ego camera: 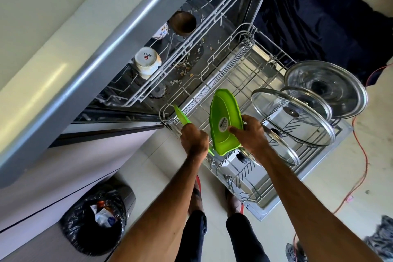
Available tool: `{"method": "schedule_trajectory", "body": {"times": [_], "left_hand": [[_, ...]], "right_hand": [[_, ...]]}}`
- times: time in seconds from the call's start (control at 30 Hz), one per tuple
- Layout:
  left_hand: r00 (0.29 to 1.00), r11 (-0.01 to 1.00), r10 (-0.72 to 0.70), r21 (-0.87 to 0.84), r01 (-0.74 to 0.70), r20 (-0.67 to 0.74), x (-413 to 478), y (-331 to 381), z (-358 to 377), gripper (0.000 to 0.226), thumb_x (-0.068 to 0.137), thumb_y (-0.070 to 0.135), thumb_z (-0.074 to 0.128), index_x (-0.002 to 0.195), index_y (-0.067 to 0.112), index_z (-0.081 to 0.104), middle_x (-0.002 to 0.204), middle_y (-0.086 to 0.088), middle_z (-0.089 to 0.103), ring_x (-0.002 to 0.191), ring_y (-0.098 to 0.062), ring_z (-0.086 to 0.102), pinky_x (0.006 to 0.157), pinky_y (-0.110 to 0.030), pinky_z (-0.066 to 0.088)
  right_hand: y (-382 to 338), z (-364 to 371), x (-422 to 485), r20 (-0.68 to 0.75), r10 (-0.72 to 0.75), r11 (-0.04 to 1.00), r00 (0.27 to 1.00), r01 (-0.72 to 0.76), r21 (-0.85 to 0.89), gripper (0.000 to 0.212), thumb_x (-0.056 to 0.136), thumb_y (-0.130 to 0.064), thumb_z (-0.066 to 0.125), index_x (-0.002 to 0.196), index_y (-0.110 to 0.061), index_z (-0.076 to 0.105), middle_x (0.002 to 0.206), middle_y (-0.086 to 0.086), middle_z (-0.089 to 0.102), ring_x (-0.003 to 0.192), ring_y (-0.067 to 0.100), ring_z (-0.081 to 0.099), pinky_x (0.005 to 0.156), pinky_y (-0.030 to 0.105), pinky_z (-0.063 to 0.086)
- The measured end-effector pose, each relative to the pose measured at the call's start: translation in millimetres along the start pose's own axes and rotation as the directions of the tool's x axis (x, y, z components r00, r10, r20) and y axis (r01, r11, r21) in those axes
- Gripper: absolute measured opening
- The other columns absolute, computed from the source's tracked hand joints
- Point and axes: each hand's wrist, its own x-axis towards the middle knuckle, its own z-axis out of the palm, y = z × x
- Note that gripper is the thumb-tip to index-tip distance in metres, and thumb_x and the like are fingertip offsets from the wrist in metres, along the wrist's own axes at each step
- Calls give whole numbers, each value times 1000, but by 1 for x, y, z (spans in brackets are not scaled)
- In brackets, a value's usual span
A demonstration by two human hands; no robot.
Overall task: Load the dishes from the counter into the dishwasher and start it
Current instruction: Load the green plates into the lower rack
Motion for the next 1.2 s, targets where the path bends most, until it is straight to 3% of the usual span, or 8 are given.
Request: {"method": "schedule_trajectory", "body": {"times": [0.1,0.23,0.5,0.77,0.9,1.03,1.13,1.2], "left_hand": [[999,999,-42,-19,42,14,7,-3,6,24,60,16,49,76,4,63,71,-13,72,54,-30,71,46,-40,59],[999,1000,-13,-11,13,-32,0,18,-5,21,73,9,61,90,-2,68,87,-18,71,72,-33,72,63,-45,62],[997,1000,5,5,-5,-80,-2,14,-11,25,77,12,60,95,-4,64,92,-17,67,76,-31,70,63,-47,61],[995,995,-61,-73,67,76,16,5,6,33,72,18,55,95,-4,62,86,-17,71,67,-33,74,55,-44,62],[963,994,-92,-40,105,252,15,5,-3,42,89,19,66,113,-15,58,110,-31,69,105,-42,69,85,-37,59],[931,987,-85,-97,127,355,29,-1,-4,54,101,32,59,121,-17,50,111,-31,69,107,-36,70,73,-18,56],[894,962,-101,-185,199,436,46,-7,-11,63,96,49,58,117,-10,48,103,-26,72,98,-35,73,80,-41,62],[856,934,-128,-229,273,501,56,-12,-16,61,97,51,53,114,-7,47,86,-23,74,91,-37,74,85,-51,60]], "right_hand": [[1,-1,2,-2,8,1000,1000,-8,7,35,85,-20,76,118,-13,65,111,14,72,94,31,72,81,51,62],[3,-2,4,-1,17,1000,1000,-17,14,36,83,-24,76,116,-16,67,108,11,73,92,30,72,80,50,62],[2,-3,8,-11,11,1000,1000,-11,-1,38,82,-25,77,117,-14,66,110,13,73,92,31,72,80,51,62],[3,-3,12,-12,-28,998,1000,27,-57,39,87,-20,75,123,-10,65,110,11,72,90,28,71,81,42,62],[3,-2,15,-18,-35,997,999,34,-72,40,86,-20,76,123,-11,64,111,12,73,91,30,72,83,46,61],[-7,2,18,-8,-170,974,985,166,-156,36,88,-13,71,122,-7,63,106,14,73,88,31,73,74,44,63],[-19,14,23,39,-379,900,924,378,-218,29,90,-8,67,119,-4,64,103,17,74,75,27,74,56,37,61],[-30,27,25,87,-454,848,887,460,-265,28,91,-6,65,119,-5,66,106,14,74,73,22,70,55,17,52]]}}
